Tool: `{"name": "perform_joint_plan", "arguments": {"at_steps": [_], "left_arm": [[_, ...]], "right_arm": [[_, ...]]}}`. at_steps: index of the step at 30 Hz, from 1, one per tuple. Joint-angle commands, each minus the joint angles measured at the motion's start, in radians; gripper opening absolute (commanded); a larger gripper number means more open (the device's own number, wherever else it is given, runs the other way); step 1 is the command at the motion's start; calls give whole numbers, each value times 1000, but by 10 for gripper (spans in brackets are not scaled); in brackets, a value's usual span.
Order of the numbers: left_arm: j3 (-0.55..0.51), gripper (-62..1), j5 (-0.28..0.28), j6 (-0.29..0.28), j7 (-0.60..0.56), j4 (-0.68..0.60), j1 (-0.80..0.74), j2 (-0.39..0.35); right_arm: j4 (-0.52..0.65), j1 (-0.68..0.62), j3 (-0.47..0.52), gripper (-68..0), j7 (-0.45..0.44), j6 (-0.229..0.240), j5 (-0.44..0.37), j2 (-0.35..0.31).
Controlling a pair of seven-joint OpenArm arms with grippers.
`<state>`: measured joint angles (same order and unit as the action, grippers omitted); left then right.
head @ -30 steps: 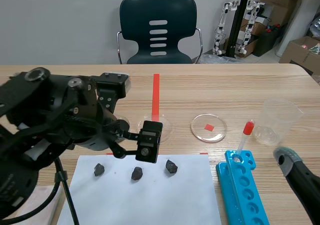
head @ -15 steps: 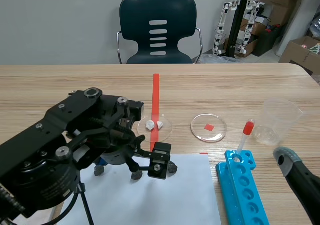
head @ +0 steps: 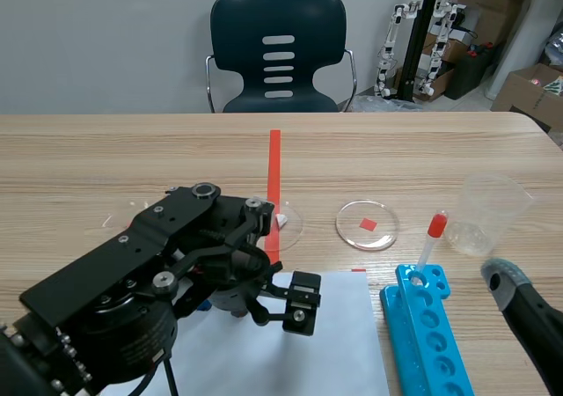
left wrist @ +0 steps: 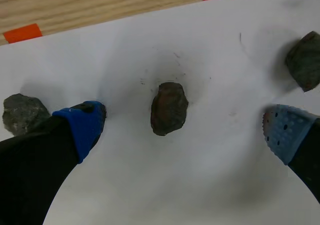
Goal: Pick up the middle mineral with the left hand
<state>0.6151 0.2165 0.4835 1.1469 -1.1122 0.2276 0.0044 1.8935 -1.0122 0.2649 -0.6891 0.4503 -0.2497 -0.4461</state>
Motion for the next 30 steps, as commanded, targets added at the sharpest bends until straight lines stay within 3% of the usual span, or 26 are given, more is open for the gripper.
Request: {"name": "perform_joint_plan", "arguments": {"at_steps": [1,9,17,25,30], "left_arm": [[3,14,5,3,-6,6,26,4],[3,7,15,3,-29,31,42,7],[3,-209,16,3,-15,32,42,6],[3,-213,15,3,19,32,41,6],[3,-286,15,3,29,32,41,6]], "right_arm": [[14,-2,3,4,-11,-1,-7,-11],[14,-2,3,4,-11,-1,-7,-11],[14,-2,3,4,-11,-1,-7,-11],[14,-2,3,4,-11,-1,-7,-11],[14,-2,3,4,-11,-1,-7,-11]]}}
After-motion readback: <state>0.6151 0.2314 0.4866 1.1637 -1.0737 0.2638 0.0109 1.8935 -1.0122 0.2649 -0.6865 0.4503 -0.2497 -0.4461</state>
